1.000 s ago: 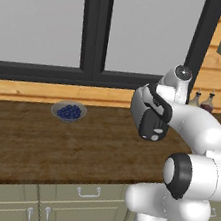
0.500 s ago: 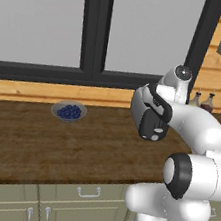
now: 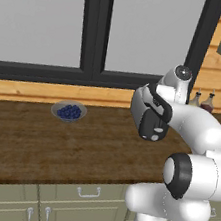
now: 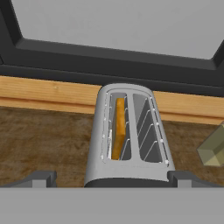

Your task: Start the toaster. Once the lever pops up, take the bread to the plate on the dining counter.

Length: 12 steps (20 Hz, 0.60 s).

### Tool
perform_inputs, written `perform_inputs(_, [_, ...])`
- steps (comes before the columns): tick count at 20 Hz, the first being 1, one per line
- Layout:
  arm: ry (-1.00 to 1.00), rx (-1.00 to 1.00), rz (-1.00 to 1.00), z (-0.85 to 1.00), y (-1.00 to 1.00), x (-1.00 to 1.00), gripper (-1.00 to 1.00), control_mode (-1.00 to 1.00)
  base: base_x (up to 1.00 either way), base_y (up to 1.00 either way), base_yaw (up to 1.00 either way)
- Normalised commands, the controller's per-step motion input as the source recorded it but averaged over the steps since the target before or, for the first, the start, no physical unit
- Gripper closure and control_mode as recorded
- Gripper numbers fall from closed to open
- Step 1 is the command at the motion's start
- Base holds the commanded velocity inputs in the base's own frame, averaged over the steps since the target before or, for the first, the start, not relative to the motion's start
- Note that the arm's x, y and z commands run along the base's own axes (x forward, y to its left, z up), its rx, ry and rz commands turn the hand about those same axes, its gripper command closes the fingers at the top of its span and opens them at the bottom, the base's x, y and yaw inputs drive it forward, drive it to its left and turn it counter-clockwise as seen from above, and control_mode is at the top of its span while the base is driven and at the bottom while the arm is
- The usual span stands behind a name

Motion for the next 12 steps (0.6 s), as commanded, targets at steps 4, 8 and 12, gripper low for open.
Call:
perform_inputs(4, [0.0,0.0,0.0,0.0,0.0,0.0,-1.0,-1.0,0.0,0.0,0.0])
perform_inputs(8, [0.0,0.0,0.0,0.0,0.0,0.0,-1.0,-1.0,0.0,0.0,0.0])
perform_inputs(12, [0.0,0.0,0.0,0.0,0.0,0.0,-1.0,-1.0,0.0,0.0,0.0])
